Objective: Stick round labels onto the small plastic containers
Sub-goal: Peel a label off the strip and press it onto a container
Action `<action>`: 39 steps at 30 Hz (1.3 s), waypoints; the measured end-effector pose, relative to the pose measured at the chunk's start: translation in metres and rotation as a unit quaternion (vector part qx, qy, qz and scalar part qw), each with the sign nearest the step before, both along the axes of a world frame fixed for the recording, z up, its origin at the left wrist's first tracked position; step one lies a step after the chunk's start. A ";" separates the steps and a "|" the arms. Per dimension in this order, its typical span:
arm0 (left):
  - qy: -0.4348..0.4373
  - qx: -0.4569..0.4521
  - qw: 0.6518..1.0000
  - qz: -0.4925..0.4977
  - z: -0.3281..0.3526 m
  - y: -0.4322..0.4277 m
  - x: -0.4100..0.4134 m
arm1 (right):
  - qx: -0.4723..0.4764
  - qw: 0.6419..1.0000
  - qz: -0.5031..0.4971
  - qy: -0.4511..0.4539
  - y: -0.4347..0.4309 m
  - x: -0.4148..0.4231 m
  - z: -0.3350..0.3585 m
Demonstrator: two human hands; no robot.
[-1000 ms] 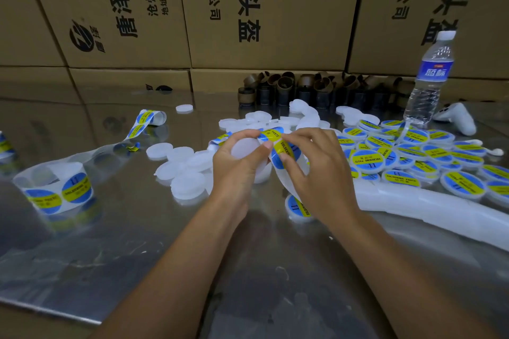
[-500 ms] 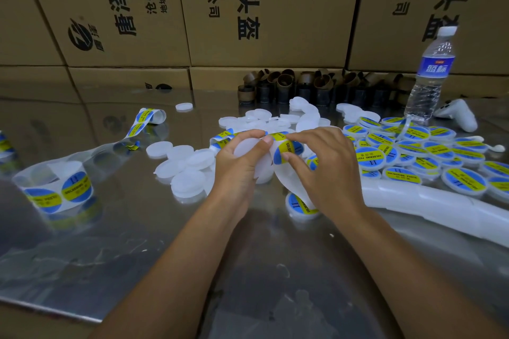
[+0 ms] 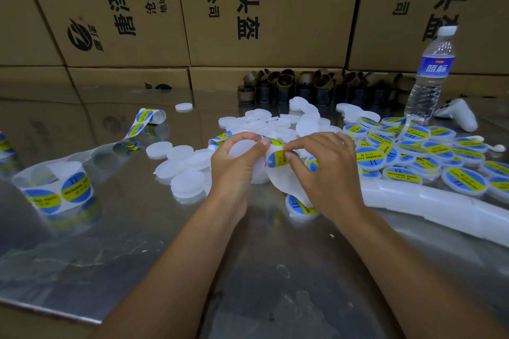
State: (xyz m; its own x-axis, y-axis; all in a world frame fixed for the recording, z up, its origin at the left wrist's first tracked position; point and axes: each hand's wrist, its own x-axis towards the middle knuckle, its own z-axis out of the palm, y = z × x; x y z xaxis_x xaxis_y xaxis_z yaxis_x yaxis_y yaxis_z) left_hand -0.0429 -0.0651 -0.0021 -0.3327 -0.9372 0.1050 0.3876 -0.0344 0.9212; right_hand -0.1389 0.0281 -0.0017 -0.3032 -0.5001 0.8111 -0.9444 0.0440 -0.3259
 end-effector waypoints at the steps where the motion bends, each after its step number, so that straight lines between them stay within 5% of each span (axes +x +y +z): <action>1: -0.006 0.001 1.000 0.012 -0.001 -0.001 0.000 | 0.001 1.000 0.004 -0.002 0.000 0.000 0.000; 11: -0.037 0.011 0.998 0.055 -0.002 -0.004 0.000 | -0.029 0.997 0.044 -0.051 -0.002 0.007 0.005; 27: -0.023 0.025 0.998 0.049 -0.004 -0.004 0.001 | -0.030 0.959 0.103 -0.262 0.003 0.008 0.014; 39: -0.032 0.010 0.999 0.028 0.001 0.001 0.002 | -0.098 0.842 0.250 -0.467 0.003 0.013 0.028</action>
